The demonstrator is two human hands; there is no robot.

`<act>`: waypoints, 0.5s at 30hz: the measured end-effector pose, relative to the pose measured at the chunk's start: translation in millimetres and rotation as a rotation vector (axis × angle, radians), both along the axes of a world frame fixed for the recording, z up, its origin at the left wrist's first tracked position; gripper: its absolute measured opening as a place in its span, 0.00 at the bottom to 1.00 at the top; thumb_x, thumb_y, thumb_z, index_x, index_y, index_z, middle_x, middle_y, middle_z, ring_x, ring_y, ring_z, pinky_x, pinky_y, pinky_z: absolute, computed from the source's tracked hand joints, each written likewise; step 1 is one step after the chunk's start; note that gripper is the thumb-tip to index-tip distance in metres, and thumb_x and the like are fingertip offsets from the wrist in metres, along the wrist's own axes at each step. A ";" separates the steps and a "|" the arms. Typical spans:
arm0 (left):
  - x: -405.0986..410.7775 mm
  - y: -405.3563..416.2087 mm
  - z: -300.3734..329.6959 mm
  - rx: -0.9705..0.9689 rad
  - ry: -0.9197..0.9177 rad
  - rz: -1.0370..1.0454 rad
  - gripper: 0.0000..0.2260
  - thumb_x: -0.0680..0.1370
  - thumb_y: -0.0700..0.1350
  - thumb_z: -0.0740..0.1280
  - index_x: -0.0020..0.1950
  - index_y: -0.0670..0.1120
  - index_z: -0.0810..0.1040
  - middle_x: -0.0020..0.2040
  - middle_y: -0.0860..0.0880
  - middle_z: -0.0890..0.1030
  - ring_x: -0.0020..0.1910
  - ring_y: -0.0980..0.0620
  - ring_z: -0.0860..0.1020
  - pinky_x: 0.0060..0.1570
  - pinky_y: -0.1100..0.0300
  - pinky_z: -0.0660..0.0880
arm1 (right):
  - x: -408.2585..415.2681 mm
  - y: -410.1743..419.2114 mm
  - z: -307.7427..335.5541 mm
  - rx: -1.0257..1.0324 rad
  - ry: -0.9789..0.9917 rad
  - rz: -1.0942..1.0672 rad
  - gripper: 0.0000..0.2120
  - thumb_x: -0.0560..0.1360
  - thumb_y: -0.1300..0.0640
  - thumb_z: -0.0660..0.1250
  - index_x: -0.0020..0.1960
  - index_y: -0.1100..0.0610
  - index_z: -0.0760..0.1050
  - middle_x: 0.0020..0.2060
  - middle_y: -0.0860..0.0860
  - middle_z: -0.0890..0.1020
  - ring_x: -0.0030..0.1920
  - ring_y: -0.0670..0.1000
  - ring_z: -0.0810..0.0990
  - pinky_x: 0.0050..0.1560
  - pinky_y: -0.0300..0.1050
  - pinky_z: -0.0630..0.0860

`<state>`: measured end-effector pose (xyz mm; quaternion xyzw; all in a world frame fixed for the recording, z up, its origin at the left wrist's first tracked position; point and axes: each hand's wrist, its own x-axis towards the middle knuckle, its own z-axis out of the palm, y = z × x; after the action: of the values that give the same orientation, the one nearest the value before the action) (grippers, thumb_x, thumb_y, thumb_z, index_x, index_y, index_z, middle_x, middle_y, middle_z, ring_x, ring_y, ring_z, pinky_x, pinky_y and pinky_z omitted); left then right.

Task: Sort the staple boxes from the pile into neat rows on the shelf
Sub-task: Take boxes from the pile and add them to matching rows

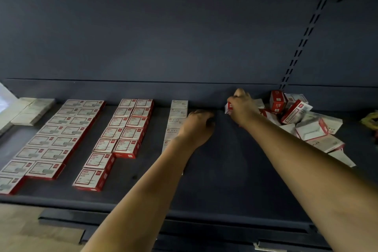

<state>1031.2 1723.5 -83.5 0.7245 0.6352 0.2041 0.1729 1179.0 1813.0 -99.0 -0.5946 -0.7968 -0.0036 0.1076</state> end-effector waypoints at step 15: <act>-1.6 -56.5 -7.2 -0.218 -1.268 0.234 0.14 0.78 0.42 0.65 0.64 0.43 0.73 0.51 0.48 0.81 0.53 0.51 0.79 0.57 0.55 0.74 | -2.2 -123.0 42.5 -0.391 1.298 -0.086 0.04 0.72 0.61 0.70 0.47 0.57 0.80 0.34 0.48 0.82 0.29 0.41 0.74 0.29 0.35 0.69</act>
<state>1029.6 1667.0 -90.7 0.3680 0.5019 0.5435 0.5632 1176.8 1690.0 -56.6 -0.5158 -0.5326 0.4940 0.4542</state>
